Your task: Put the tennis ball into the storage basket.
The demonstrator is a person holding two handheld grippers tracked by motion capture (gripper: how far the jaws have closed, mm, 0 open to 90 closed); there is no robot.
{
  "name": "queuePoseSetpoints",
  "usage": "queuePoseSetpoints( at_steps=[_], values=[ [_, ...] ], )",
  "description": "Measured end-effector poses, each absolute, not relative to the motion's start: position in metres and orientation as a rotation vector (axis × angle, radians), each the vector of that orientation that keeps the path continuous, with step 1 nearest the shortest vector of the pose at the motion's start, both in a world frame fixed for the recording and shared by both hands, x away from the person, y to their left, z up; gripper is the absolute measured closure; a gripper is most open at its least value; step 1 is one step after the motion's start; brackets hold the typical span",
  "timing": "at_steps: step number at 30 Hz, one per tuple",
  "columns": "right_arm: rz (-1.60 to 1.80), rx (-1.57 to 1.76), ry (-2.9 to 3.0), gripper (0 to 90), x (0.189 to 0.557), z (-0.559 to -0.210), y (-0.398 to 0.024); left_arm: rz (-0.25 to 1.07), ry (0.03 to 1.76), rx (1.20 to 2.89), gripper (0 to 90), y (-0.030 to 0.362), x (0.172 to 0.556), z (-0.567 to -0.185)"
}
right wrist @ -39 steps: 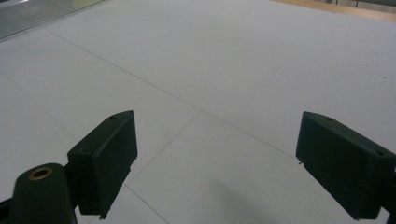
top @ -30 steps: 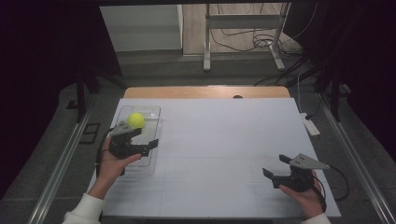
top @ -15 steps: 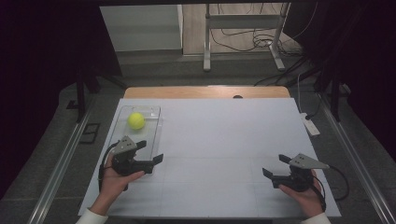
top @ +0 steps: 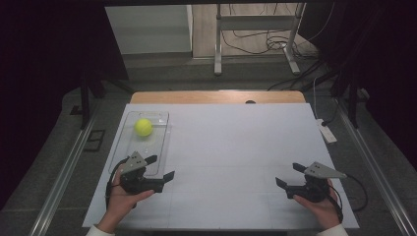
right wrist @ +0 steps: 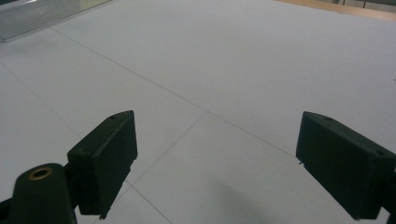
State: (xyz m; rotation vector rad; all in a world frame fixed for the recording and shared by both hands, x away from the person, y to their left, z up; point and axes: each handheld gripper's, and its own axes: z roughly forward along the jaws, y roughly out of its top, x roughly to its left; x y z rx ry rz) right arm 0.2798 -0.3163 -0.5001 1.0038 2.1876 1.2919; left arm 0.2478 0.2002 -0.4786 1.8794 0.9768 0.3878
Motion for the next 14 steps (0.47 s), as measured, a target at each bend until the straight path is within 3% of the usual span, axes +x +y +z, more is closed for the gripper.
queuePoseSetpoints(
  at_steps=[14],
  values=[
    [1.309, 1.009, 2.185, 13.1, 0.2803, -0.4992, -0.3182, 0.408, 0.989, 1.875, 13.3, 0.2032, 0.2512, -0.4802]
  ],
)
